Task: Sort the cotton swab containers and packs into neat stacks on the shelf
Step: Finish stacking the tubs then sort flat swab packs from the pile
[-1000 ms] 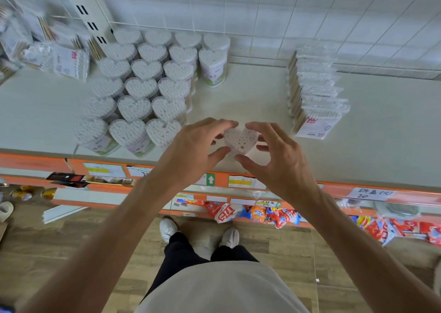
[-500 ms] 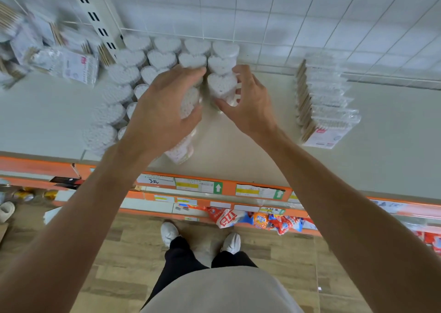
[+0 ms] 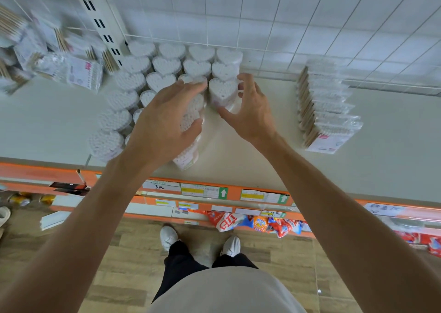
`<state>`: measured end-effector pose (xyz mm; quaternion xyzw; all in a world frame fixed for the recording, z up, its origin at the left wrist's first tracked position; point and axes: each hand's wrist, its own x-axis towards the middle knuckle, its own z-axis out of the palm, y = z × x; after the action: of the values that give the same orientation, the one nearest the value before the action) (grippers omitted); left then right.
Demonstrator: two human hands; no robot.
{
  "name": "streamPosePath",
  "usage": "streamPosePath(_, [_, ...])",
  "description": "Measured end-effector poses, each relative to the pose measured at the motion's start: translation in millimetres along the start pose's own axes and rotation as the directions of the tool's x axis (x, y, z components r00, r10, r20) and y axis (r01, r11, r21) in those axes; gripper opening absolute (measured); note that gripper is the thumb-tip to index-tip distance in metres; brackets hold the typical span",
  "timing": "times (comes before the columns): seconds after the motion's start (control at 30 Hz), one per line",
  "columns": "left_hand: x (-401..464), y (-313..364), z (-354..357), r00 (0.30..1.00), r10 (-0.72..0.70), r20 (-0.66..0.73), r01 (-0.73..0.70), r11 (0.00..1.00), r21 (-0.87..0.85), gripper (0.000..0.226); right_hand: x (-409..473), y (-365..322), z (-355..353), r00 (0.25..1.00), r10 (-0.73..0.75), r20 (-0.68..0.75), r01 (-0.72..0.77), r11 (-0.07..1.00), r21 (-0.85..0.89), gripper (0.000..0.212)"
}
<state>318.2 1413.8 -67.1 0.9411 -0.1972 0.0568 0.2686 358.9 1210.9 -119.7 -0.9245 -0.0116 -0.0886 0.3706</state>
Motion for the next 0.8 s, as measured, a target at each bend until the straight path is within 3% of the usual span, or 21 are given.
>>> streamPosePath(0.13, [-28, 0, -13, 0.999, 0.03, 0.013, -0.03, 0.999, -0.021, 0.06, -43, -16, -34, 0.995, 0.04, 0.091, -0.035, 0.998, -0.048, 0.09])
streamPosePath(0.43, [-72, 9, -17, 0.997, 0.071, 0.016, -0.071, 0.997, 0.008, 0.056, -101, -35, -50, 0.983, -0.028, 0.18, 0.039, 0.998, -0.057, 0.084])
streamPosePath(0.7, [-86, 16, -20, 0.999, -0.02, -0.031, 0.021, 0.999, 0.045, 0.057, -14, -11, -12, 0.992, -0.103, 0.074, 0.11, 0.988, -0.105, 0.061])
streamPosePath(0.8, [-78, 17, -27, 0.999, 0.013, -0.048, -0.012, 1.0, 0.019, 0.057, -7, -9, -4, 0.994, -0.101, 0.048, 0.107, 0.985, -0.135, 0.05])
